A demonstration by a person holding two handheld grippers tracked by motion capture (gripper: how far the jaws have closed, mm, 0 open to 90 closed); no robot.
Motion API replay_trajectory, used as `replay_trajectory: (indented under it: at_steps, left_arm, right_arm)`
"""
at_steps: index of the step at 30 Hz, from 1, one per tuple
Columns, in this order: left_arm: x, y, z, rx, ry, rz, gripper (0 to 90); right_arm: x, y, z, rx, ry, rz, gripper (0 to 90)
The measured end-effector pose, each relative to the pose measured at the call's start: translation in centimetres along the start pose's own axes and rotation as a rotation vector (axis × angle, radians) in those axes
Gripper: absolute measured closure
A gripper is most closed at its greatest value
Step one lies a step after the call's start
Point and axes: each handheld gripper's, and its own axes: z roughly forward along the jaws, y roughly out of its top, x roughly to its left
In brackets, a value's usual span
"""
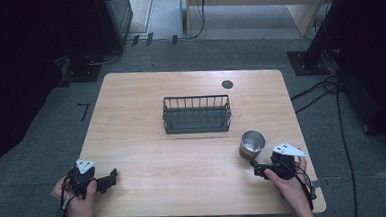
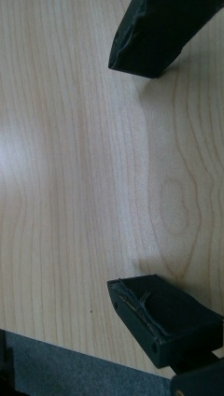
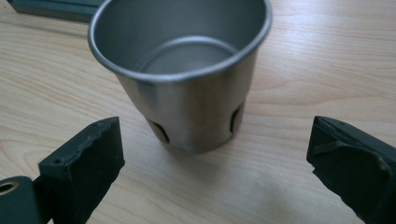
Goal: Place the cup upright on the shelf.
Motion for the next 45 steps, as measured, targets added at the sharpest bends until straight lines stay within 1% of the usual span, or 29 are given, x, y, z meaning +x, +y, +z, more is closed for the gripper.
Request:
replay_trajectory:
  at_steps: [5,9,14,19,21,23,24,26,30,31,34,38,45]
  left_arm:
    - [0.0,0.0,0.0,0.0,0.0,0.0,0.0]
    - [0.0,0.0,0.0,0.0,0.0,0.0,0.0]
    - [0.0,0.0,0.0,0.0,0.0,0.0,0.0]
    - [0.0,0.0,0.0,0.0,0.0,0.0,0.0]
    - [0.0,0.0,0.0,0.0,0.0,0.0,0.0]
    - [0.0,0.0,0.0,0.0,0.0,0.0,0.0]
    - [0.0,0.0,0.0,0.0,0.0,0.001,0.0]
    - [0.0,0.0,0.0,0.0,0.0,0.0,0.0]
    - [0.0,0.0,0.0,0.0,0.0,0.0,0.0]
    - [0.0,0.0,0.0,0.0,0.0,0.0,0.0]
    - [0.0,0.0,0.0,0.0,0.0,0.001,0.0]
    - [0.0,0.0,0.0,0.0,0.0,0.0,0.0]
    - [0.0,0.0,0.0,0.0,0.0,0.001,0.0]
  right_arm:
    - [0.9,0.9,1.0,-0.004,0.007,-0.014,3.6]
    - [1.3,1.3,1.5,-0.006,0.014,-0.011,3.7]
    - [1.7,1.7,2.4,-0.004,0.01,-0.006,3.9]
    - [1.9,2.1,3.4,-0.005,-0.012,0.008,5.0]
    - [1.8,2.2,3.7,-0.007,-0.02,0.009,6.9]
    - [1.7,2.2,4.0,-0.013,-0.033,0.02,10.8]
    - [1.7,2.3,4.1,-0.015,-0.037,0.024,12.4]
    - [1.7,2.3,4.2,-0.021,-0.035,0.027,12.9]
    - [1.9,2.5,4.3,-0.035,-0.035,0.017,16.9]
    - [2.0,2.5,4.3,-0.035,-0.041,0.01,17.0]
    - [2.0,2.6,4.3,-0.033,-0.042,0.012,17.3]
    - [2.3,2.8,4.1,-0.04,-0.034,0.008,17.5]
    - [3.0,3.9,3.5,-0.058,-0.022,-0.002,17.5]
